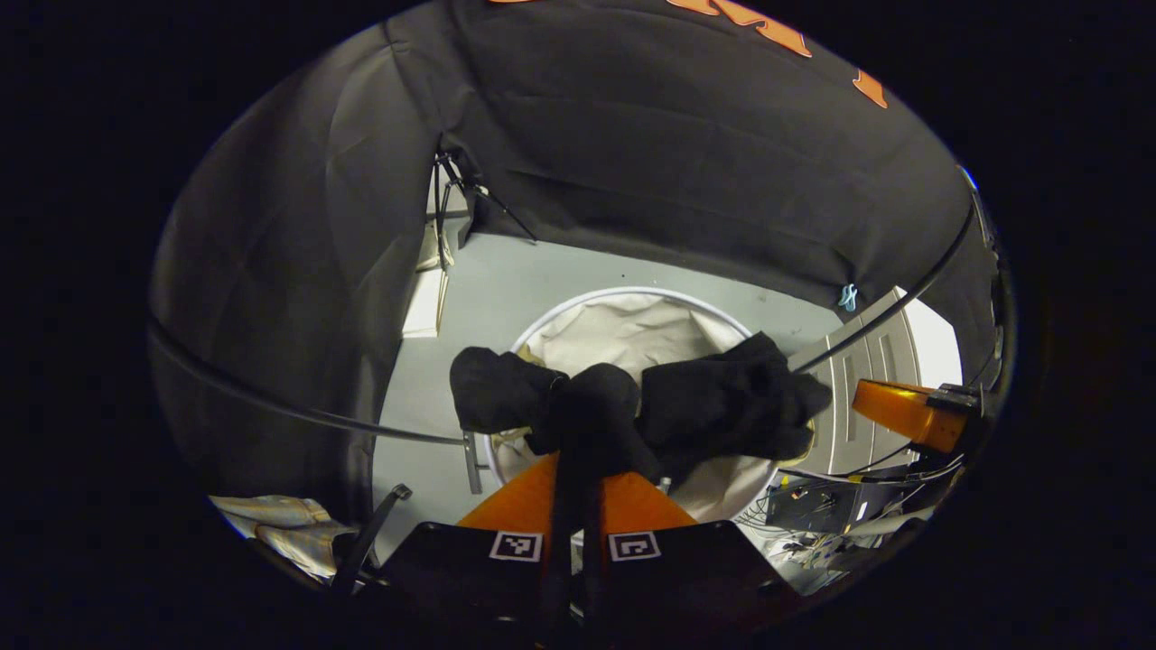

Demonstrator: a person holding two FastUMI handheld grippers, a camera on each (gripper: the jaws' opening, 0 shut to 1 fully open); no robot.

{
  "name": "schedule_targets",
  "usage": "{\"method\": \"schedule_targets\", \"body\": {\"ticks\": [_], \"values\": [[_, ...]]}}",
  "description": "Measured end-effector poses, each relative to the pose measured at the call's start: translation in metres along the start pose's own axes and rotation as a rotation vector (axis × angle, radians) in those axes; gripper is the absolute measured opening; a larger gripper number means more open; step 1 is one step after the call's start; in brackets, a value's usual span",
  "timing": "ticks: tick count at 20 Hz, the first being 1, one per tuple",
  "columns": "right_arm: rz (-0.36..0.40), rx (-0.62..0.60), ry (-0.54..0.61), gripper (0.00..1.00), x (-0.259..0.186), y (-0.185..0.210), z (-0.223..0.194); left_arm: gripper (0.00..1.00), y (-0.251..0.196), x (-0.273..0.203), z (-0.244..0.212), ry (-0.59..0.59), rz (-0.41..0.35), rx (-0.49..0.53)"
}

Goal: Grasp the clothes on the hanger with both hands and then place them into the laundry hamper below.

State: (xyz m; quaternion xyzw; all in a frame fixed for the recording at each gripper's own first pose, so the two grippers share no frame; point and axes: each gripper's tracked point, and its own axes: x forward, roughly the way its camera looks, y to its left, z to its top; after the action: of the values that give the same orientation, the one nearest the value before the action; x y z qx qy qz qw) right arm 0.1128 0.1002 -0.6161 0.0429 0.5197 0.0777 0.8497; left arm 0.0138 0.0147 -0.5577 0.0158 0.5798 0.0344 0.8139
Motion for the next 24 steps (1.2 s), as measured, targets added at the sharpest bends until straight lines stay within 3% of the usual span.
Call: {"method": "schedule_targets", "body": {"ticks": [2,7,11,13,14,15,16,17,18,19,24], "values": [[-0.008,0.005,0.001,0.10,0.000,-0.004,-0.002,0.12,0.001,0.001,0.001,-0.007,-0.004,-0.003],[-0.019,0.014,-0.010,0.24,-0.009,-0.007,-0.003,0.29,0.000,-0.009,0.021,-0.035,-0.020,-0.015],[-0.018,0.008,-0.022,0.45,-0.021,-0.004,-0.001,0.84,-0.001,-0.022,0.021,-0.047,-0.029,-0.020],[-0.018,0.015,-0.033,0.52,-0.029,-0.003,0.001,0.80,0.000,-0.032,0.021,-0.052,-0.029,-0.022],[-0.024,0.016,-0.042,0.76,-0.035,-0.003,0.004,0.85,0.000,-0.035,0.021,-0.058,-0.032,-0.025],[-0.030,0.014,-0.052,0.83,-0.042,-0.005,0.009,0.82,-0.004,-0.043,0.024,-0.064,-0.044,-0.037],[-0.033,0.013,-0.063,0.89,-0.051,-0.004,0.012,0.92,-0.002,-0.048,0.027,-0.073,-0.048,-0.045],[-0.038,0.013,-0.076,0.92,-0.060,-0.004,0.016,0.97,0.000,-0.057,0.032,-0.087,-0.046,-0.051],[-0.041,0.012,-0.092,0.85,-0.070,-0.004,0.021,0.97,0.005,-0.066,0.037,-0.105,-0.038,-0.053],[-0.045,0.012,-0.110,0.94,-0.080,-0.003,0.029,0.97,0.008,-0.075,0.043,-0.123,-0.034,-0.052],[-0.065,0.007,-0.193,0.94,-0.142,0.002,0.059,0.98,0.025,-0.131,0.071,-0.238,-0.007,-0.033]]}}
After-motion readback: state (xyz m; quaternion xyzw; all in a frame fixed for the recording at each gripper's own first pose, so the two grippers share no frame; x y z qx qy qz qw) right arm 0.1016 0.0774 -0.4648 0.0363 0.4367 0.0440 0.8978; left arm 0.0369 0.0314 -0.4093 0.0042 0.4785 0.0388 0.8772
